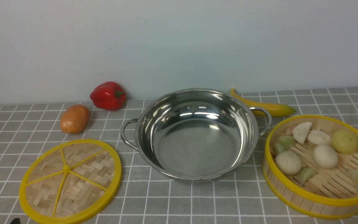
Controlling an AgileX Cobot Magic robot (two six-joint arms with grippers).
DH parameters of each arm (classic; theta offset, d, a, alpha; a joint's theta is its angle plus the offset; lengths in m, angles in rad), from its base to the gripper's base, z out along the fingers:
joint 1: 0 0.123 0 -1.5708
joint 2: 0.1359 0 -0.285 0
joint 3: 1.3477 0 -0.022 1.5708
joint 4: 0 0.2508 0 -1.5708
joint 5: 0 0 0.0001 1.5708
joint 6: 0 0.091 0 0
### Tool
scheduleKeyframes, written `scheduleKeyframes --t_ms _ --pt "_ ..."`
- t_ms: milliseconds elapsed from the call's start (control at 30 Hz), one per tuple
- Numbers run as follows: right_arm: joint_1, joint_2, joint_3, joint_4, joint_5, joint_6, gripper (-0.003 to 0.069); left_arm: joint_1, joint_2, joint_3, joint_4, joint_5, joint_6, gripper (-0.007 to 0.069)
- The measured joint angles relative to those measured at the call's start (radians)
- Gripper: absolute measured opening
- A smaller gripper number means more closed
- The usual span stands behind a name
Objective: Place the steamer in the pot on the grey tablecloth, and put the lid on the steamer.
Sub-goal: 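Reach for and grasp the rim of the bamboo steamer holding the buns with the right gripper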
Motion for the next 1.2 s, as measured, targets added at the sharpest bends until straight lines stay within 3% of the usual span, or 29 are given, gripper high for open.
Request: scheduleKeyframes --t_ms 1033,1200 --pt "0.0 0.0 0.0 0.0 0.0 0.0 0.0273 0.0 0.0 0.0 0.0 0.0 0.0 0.0409" --pt "0.0 0.0 0.001 0.087 -0.034 0.035 0.0273 0.0 0.0 0.0 -0.06 -0.035 -0.027 0.0409"
